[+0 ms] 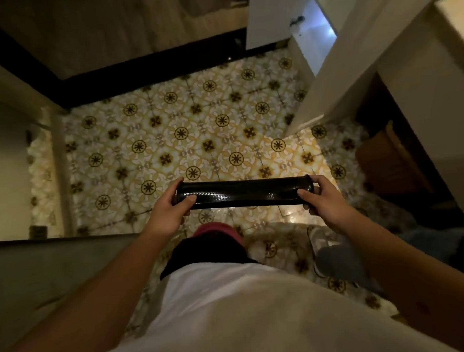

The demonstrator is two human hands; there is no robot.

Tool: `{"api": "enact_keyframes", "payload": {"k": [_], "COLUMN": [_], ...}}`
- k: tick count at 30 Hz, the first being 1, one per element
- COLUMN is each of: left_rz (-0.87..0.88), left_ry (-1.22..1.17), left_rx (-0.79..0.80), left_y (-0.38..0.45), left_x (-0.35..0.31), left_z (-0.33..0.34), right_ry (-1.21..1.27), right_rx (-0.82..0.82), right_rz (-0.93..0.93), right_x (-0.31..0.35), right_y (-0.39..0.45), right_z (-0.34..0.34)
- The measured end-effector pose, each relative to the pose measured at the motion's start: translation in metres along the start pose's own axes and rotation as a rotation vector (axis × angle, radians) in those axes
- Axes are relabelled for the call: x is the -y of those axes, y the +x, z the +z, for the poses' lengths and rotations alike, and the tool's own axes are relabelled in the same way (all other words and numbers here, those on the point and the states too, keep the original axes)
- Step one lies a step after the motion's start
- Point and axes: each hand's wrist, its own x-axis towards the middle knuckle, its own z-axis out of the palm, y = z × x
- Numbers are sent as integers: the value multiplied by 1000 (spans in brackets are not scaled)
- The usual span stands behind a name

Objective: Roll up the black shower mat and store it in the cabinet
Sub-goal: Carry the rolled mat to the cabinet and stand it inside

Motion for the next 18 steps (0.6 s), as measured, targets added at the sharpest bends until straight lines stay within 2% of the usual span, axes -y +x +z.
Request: {"api": "enact_keyframes", "payload": {"k": [7, 11, 18], "left_rz": [8, -2, 14], "left_ry": [-88, -100, 14], "left_rx": [-135, -144, -88], "left_y": [54, 103, 188], "left_x": [-31, -55, -129], "left_z": [6, 4, -13], "right_ry": [-48, -94, -123], "right_rx": [84, 92, 81], "right_rz": [-20, -36, -51], "right_x": [60, 101, 178], "right_y": [86, 136, 219], "right_z": [-3, 1, -4]}}
